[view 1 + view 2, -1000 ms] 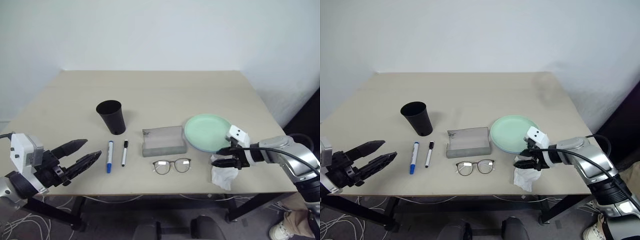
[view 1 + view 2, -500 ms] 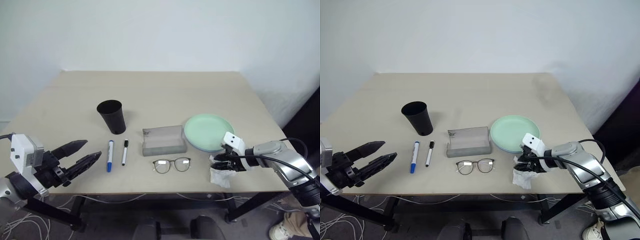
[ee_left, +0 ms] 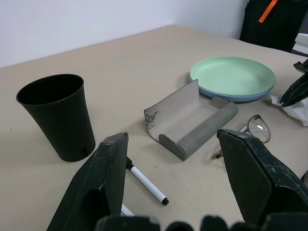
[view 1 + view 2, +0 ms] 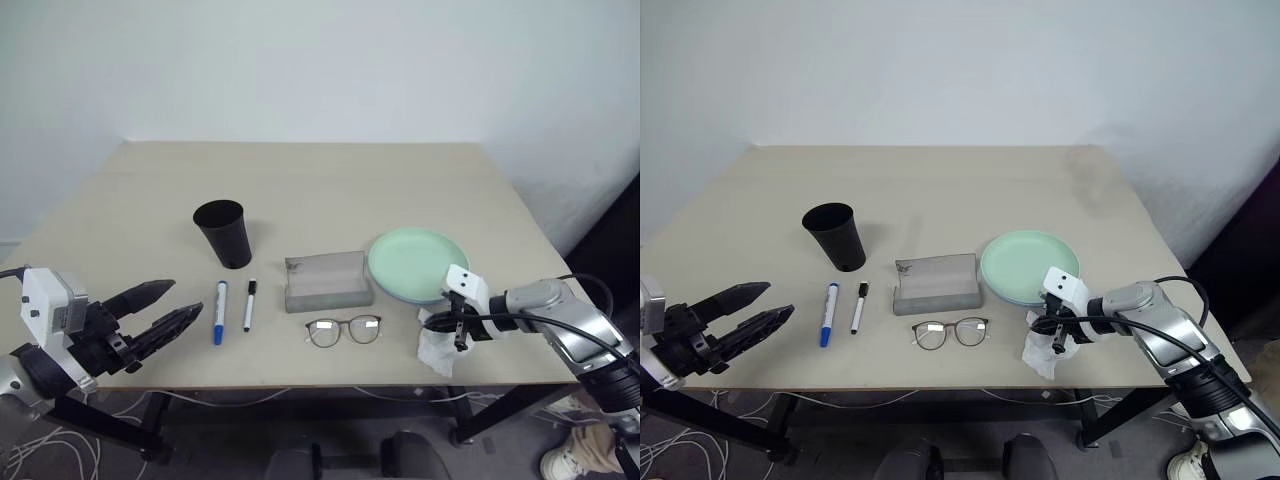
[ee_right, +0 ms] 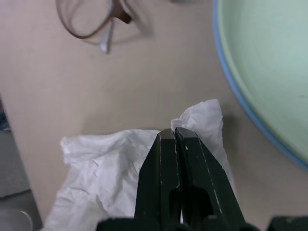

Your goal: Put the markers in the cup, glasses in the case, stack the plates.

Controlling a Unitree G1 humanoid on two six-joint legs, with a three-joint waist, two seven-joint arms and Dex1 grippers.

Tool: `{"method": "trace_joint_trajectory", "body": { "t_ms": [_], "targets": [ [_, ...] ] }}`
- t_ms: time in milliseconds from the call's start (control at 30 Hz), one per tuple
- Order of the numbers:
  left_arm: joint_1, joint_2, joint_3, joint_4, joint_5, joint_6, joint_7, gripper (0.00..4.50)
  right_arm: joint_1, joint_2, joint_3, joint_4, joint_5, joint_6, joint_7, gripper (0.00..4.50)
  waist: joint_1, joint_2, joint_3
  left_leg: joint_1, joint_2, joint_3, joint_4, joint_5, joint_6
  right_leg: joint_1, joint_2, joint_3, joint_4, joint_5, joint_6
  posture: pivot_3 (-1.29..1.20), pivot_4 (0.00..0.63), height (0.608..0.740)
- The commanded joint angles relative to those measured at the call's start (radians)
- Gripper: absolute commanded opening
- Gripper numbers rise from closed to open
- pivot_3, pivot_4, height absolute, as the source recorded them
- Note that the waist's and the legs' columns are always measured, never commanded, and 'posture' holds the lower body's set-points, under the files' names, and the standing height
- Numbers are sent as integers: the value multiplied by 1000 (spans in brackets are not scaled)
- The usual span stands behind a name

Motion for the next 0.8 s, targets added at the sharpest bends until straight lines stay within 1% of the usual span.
{"method": "trace_joint_trajectory", "body": {
  "t_ms": [33, 167, 300, 367, 500, 567, 667, 800],
  "targets": [
    [-14, 12, 10, -15, -5, -19, -2, 3106, -63, -15, -63, -36, 67, 10, 69, 7, 0, 0, 0, 0, 0, 0, 0, 0, 0, 0, 0, 0, 0, 0, 0, 0, 0, 702],
    [-27, 17, 1, -7, 0, -19, 0, 3106, -119, -7, -91, -45, 134, 18, 133, 7, 0, 0, 0, 0, 0, 0, 0, 0, 0, 0, 0, 0, 0, 0, 0, 0, 0, 702],
    [-40, 20, -8, 0, 4, -19, 0, 3106, -233, 74, -146, 43, 163, 29, 80, 7, -1, 0, 0, 0, 0, 0, 0, 0, 0, 0, 0, -1, 0, 0, 0, 0, 0, 702],
    [-46, 20, -13, 3, 6, -19, 1, 3106, -306, 120, -145, 134, 126, 18, 27, 7, -3, 0, 0, 0, 0, 0, 0, 0, 0, 0, 0, -1, 1, 0, -1, 0, 0, 702],
    [-58, 20, -25, 4, 9, -19, 4, 3106, -431, 215, -122, 369, 7, -79, -115, 7, -2, -1, 0, 0, 0, 0, 0, 0, 0, 0, 0, -1, 1, 2, -3, 0, 0, 702],
    [-62, 20, -31, 3, 11, -20, 6, 3106, -478, 245, -100, 482, -56, -138, -159, 7, -1, -1, 0, 0, 0, 0, 0, 0, -1, 0, 0, -1, 1, 2, -3, 0, 0, 702],
    [-64, 19, -32, -1, 8, -21, 10, 3106, -517, 267, -70, 611, -130, -214, -185, 7, 0, -1, -1, -1, 0, 0, -1, 1, 0, 0, 0, -1, 1, 2, -3, 0, 0, 702],
    [-56, 15, -26, -7, 8, -24, 9, 3106, -536, 283, -60, 699, -178, -268, -182, 7, -4, -1, 0, -1, -1, 0, -2, 2, 3, 0, 0, -1, 1, 3, -3, 0, 0, 702]
  ]
}}
